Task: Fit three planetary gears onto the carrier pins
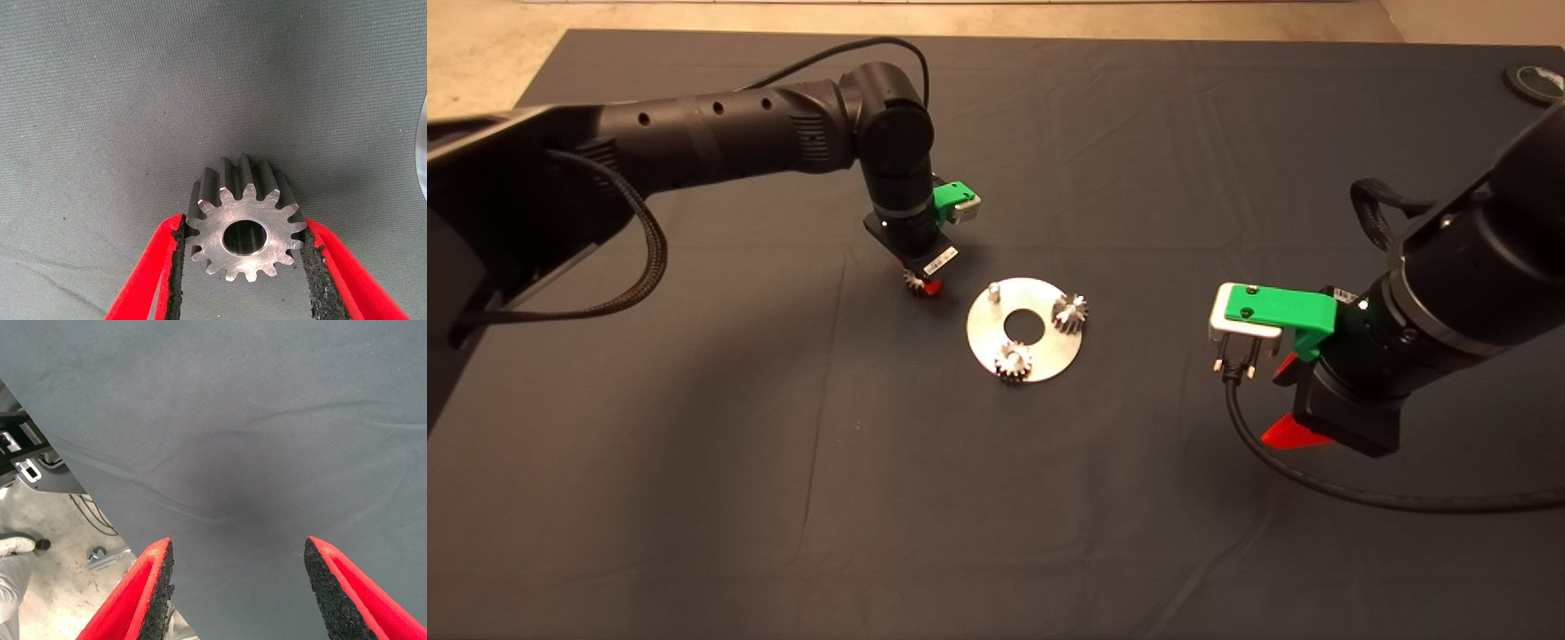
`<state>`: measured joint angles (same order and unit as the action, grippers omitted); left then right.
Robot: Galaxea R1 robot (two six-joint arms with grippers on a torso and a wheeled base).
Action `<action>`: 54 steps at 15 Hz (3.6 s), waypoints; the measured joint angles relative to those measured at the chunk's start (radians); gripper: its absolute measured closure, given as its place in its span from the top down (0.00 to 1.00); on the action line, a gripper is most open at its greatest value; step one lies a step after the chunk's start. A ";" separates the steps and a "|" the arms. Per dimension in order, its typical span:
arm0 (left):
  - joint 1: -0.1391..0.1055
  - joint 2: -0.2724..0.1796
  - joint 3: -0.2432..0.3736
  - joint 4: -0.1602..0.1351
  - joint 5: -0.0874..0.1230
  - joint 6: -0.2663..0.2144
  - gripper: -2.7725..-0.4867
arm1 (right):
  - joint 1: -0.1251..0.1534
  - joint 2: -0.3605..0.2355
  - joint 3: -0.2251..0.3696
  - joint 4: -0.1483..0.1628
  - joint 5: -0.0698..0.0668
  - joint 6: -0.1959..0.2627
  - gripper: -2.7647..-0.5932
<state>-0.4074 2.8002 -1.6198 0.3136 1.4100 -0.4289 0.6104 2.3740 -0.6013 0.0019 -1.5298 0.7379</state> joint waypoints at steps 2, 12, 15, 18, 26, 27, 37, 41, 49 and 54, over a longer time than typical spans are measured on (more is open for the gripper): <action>0.000 0.000 0.000 0.000 0.000 0.000 0.24 | 0.000 0.000 0.000 0.000 0.000 0.000 0.39; 0.000 -0.003 0.004 0.000 -0.004 0.000 0.15 | 0.000 0.000 0.000 0.000 0.000 0.000 0.39; 0.000 -0.002 0.006 0.000 -0.003 0.000 0.12 | 0.000 0.000 0.000 0.000 0.000 0.000 0.39; 0.000 -0.002 0.006 -0.001 -0.004 0.000 0.09 | 0.003 0.000 0.000 0.000 0.000 0.000 0.39; -0.025 0.074 0.020 -0.004 0.099 0.000 0.08 | 0.005 -0.006 0.000 0.000 0.000 0.000 0.39; -0.038 0.083 0.021 -0.004 0.097 0.000 0.07 | 0.005 -0.010 0.000 0.002 0.001 0.000 0.39; -0.078 0.087 0.025 -0.004 0.110 0.000 0.07 | 0.005 -0.033 0.000 0.003 -0.001 -0.009 0.39; -0.079 0.087 0.025 -0.006 0.111 0.000 0.07 | 0.005 -0.033 0.018 0.013 0.000 -0.012 0.39; -0.084 0.119 0.093 -0.007 0.111 -0.009 0.07 | 0.002 -0.032 0.070 0.036 -0.001 -0.015 0.39; -0.090 0.134 0.131 -0.008 0.110 -0.021 0.07 | 0.002 -0.024 0.072 0.039 0.000 -0.016 0.39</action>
<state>-0.4977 2.9340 -1.4887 0.3057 1.5196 -0.4496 0.6119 2.3496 -0.5291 0.0409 -1.5302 0.7221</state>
